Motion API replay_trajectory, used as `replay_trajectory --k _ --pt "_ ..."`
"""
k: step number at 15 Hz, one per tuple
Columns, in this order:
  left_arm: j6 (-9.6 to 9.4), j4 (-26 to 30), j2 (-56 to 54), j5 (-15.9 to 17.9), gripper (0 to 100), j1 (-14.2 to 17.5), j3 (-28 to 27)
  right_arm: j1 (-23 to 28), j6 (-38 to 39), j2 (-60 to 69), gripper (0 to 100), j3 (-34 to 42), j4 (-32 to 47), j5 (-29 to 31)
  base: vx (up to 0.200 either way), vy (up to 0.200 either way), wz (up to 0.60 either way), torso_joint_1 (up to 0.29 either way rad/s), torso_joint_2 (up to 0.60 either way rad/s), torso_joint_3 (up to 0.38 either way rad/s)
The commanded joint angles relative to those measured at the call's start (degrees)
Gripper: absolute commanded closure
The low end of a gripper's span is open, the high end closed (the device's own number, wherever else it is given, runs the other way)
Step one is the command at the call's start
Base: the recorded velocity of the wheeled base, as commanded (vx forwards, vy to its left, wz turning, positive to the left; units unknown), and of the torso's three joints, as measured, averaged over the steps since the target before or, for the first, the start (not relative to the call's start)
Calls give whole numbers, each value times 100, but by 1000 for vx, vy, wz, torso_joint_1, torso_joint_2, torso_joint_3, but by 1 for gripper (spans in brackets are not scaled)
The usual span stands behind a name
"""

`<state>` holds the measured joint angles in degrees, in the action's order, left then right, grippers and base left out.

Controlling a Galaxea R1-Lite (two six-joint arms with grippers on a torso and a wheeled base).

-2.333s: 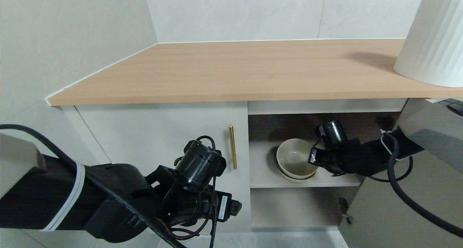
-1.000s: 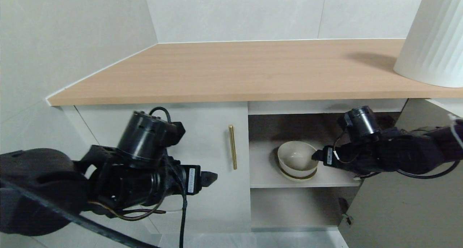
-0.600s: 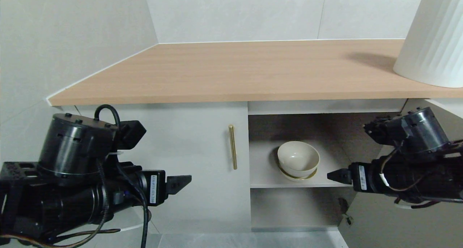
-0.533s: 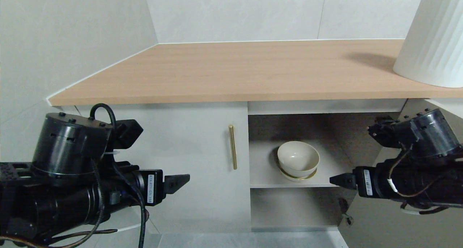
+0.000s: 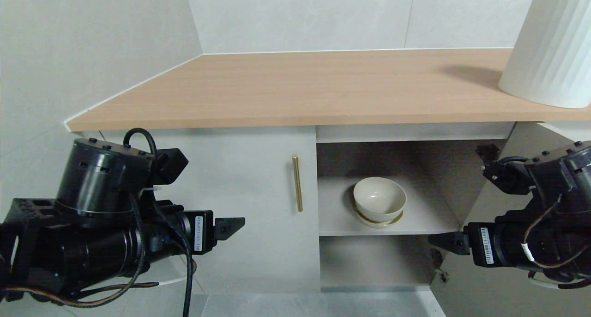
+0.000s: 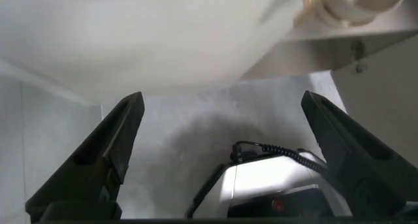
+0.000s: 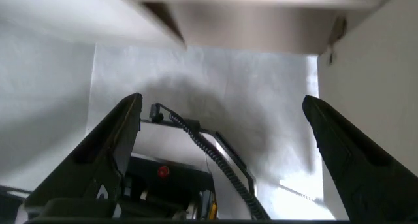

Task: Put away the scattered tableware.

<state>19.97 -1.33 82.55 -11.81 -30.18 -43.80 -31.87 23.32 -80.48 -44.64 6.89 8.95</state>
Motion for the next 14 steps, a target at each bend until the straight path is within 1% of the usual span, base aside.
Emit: replay_trajectory --k 1,13,14 --pt "-2 1 85 -23 0 -14 -6 -4 -3 -20 0 26 -3 2 -200 0 0 -2 2 -2" --pt "-2 1 103 -49 0 -49 12 -4 -47 -29 0 43 6 2 -200 0 0 3 1 2" --pt "-2 1 103 -49 0 -49 12 -4 -47 -29 0 43 6 2 0 0 0 0 0 0"
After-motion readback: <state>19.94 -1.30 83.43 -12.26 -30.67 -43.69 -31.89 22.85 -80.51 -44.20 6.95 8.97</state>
